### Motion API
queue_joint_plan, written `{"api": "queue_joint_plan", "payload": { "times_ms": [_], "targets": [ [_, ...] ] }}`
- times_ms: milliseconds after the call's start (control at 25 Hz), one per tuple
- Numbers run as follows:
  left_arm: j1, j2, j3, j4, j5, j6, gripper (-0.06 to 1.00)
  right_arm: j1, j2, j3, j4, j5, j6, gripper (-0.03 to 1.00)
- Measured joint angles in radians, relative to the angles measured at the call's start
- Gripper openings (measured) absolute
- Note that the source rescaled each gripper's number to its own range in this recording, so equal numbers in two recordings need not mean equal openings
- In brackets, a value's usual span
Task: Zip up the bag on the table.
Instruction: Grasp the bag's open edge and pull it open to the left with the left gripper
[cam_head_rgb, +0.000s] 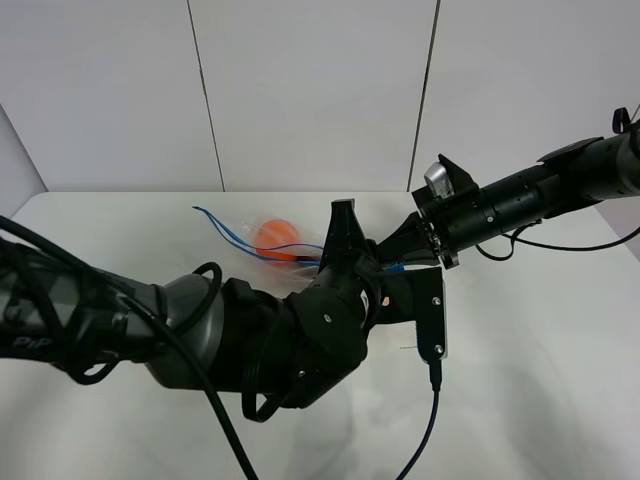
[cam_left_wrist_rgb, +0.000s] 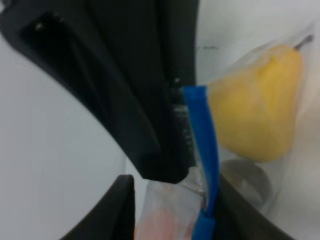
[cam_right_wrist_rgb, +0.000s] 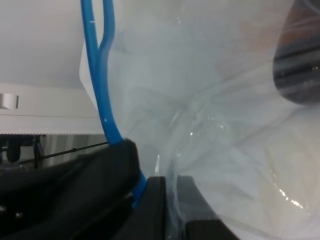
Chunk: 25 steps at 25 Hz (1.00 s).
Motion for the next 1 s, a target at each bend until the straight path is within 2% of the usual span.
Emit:
{"api": "queue_joint_plan", "payload": {
  "times_ms": [440,760,1000],
  "targets": [
    [-0.041,0.0,0.0,0.0,0.035,0.012,0.32,0.0,0.0,0.0,-0.005,-0.001,0.014,0.0],
    [-0.041,0.0,0.0,-0.107,0.06,0.157,0.26,0.0,0.0,0.0,-0.007,-0.001,0.014,0.0],
    [-0.041,0.0,0.0,-0.115,0.06,0.165,0.23,-0.002,0.0,0.0,-0.007,-0.001,0.014,0.0]
  ]
}}
